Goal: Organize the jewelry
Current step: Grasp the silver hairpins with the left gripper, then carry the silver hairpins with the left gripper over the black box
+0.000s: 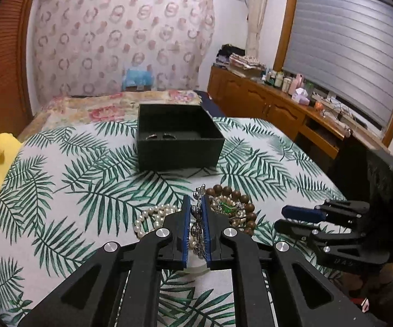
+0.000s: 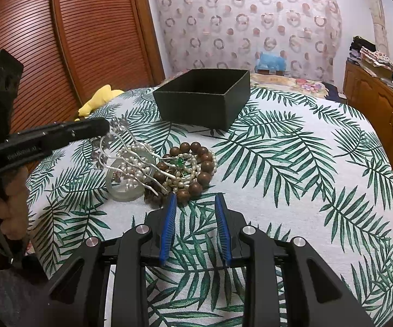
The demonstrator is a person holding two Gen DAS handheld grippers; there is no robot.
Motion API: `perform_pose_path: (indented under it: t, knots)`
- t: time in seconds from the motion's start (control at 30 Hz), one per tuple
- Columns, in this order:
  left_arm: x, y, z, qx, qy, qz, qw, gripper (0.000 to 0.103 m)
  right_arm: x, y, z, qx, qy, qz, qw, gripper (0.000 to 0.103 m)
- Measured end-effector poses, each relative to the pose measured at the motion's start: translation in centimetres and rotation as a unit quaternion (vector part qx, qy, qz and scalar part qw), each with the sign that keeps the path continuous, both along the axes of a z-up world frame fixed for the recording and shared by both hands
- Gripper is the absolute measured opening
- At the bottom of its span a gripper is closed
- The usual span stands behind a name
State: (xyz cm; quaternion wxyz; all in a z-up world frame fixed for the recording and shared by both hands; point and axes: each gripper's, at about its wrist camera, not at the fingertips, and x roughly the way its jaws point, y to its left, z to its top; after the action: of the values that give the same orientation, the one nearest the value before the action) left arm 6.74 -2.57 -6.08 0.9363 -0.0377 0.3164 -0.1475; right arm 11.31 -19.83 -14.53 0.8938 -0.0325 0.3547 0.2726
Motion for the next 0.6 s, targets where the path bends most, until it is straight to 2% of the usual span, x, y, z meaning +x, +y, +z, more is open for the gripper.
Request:
perform_pose_path:
  t: [0.3, 0.6]
  knots:
    - [-0.9, 2.0, 1.8, -0.003, -0.028, 0.023, 0.9993, 0.007, 0.5, 0.9, 0.4, -0.013, -0.005, 0.014, 1.000, 0.031]
    - [-1.1, 3.7, 1.5, -0.002, -0.029, 0.042, 0.9987, 0.007, 3.4, 3.3, 0.6, -0.037, -0.002, 0.057, 0.998, 0.031]
